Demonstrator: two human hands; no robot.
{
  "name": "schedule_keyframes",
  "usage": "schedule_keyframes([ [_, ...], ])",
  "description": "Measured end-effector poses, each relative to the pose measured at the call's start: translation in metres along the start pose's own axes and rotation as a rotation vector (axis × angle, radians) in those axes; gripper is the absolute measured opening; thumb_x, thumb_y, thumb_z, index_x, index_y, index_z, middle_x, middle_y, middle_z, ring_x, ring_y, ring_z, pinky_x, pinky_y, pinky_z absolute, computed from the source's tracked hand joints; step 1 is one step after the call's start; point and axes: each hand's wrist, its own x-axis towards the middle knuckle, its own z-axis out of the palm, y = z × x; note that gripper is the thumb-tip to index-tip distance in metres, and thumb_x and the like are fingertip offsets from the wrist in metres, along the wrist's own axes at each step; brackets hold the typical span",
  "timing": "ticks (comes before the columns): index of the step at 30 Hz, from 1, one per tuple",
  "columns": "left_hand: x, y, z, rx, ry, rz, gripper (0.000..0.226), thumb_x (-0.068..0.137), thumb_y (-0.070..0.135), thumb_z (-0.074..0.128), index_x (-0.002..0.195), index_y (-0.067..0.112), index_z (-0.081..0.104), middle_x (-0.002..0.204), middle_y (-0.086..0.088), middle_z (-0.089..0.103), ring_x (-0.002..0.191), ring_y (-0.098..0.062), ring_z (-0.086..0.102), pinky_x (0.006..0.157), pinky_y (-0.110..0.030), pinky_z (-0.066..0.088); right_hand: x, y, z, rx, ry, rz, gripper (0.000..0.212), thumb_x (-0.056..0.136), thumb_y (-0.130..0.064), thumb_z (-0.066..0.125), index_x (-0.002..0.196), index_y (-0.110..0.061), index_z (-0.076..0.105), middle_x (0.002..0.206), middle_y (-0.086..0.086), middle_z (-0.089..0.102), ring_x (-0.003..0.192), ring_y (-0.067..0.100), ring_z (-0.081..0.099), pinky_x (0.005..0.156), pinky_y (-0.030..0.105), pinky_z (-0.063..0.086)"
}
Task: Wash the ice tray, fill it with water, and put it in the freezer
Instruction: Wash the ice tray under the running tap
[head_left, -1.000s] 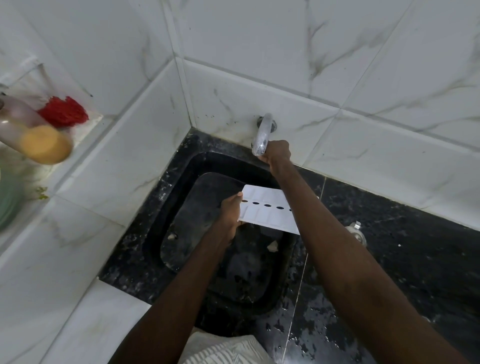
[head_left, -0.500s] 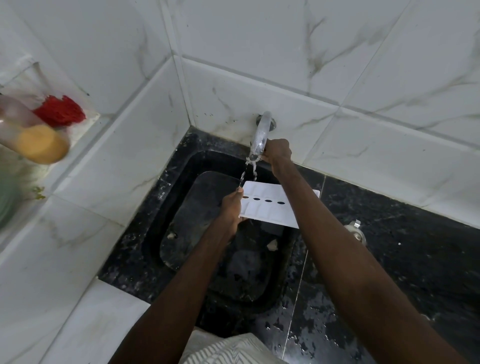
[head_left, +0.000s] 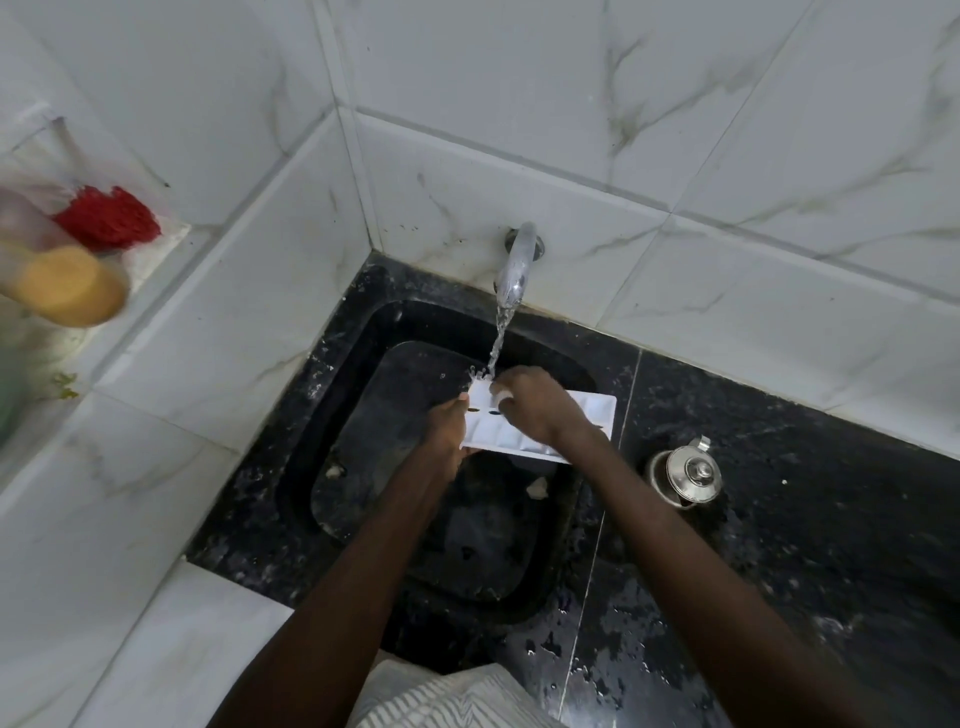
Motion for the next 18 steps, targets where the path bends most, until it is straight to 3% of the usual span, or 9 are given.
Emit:
schedule_keyframes([
  [4,0.001,-0.008,0.002,0.044,0.010,0.028,0.034,0.109,0.028,0.052,0.131,0.005,0.063,0.117,-0.012,0.063,0.092,-0.026,0.064,0.060,-0.031,0.047,-0.013,0.000,0.014,-0.150,0.035,-0.037,0.051,0.093,-0.042,0.035,0.123,-0.029,0.074,0.152,0.003,0.052,0.140,0.032,0.043,0.117,0.051,0.034],
  [6,0.001,-0.010,0.003,0.018,-0.015,0.081,0.035,0.110,0.021,0.050,0.129,-0.005,0.062,0.115,-0.020,0.063,0.104,-0.038,0.065,0.071,-0.035,0.053,-0.020,-0.005,0.017,-0.183,0.023,-0.069,0.054,0.095,-0.045,0.031,0.125,-0.031,0.073,0.161,0.003,0.041,0.149,0.029,0.032,0.123,0.054,0.023],
  [8,0.003,-0.013,-0.002,0.025,-0.025,0.107,0.033,0.110,0.016,0.049,0.125,-0.010,0.063,0.111,-0.024,0.065,0.098,-0.038,0.067,0.073,-0.035,0.055,-0.026,-0.007,0.018,-0.190,0.010,-0.125,0.052,0.095,-0.046,0.033,0.125,-0.032,0.074,0.165,0.003,0.034,0.152,0.027,0.026,0.125,0.056,0.017],
  [11,0.002,-0.011,-0.005,0.083,0.005,0.152,0.030,0.109,0.017,0.052,0.119,-0.007,0.067,0.102,-0.014,0.068,0.076,-0.016,0.064,0.059,-0.020,0.053,-0.028,0.006,0.013,-0.238,0.024,-0.126,0.045,0.101,-0.048,0.036,0.132,-0.041,0.068,0.169,-0.001,0.023,0.156,0.026,0.017,0.126,0.058,0.010],
  [13,0.000,-0.009,0.000,0.119,0.007,0.179,0.028,0.109,0.017,0.051,0.116,-0.003,0.069,0.098,-0.011,0.069,0.075,-0.013,0.063,0.058,-0.012,0.052,-0.027,0.006,0.009,-0.243,0.044,-0.067,0.045,0.104,-0.051,0.033,0.136,-0.043,0.063,0.172,0.000,0.014,0.158,0.028,0.010,0.126,0.060,0.006],
  [16,0.004,-0.008,0.002,0.114,-0.017,0.185,0.031,0.108,0.019,0.053,0.118,-0.006,0.070,0.112,-0.019,0.072,0.096,-0.029,0.069,0.088,-0.031,0.057,-0.024,-0.008,0.010,-0.171,0.023,-0.033,0.046,0.107,-0.053,0.032,0.136,-0.039,0.065,0.173,0.002,0.010,0.159,0.028,0.007,0.127,0.058,0.005],
  [18,0.004,-0.005,-0.005,0.110,-0.014,0.182,0.031,0.108,0.017,0.053,0.117,-0.007,0.070,0.106,-0.017,0.071,0.093,-0.027,0.068,0.080,-0.030,0.057,-0.025,-0.011,0.010,-0.148,-0.013,-0.085,0.043,0.107,-0.050,0.036,0.135,-0.039,0.066,0.172,0.004,0.012,0.158,0.027,0.009,0.127,0.057,0.007],
])
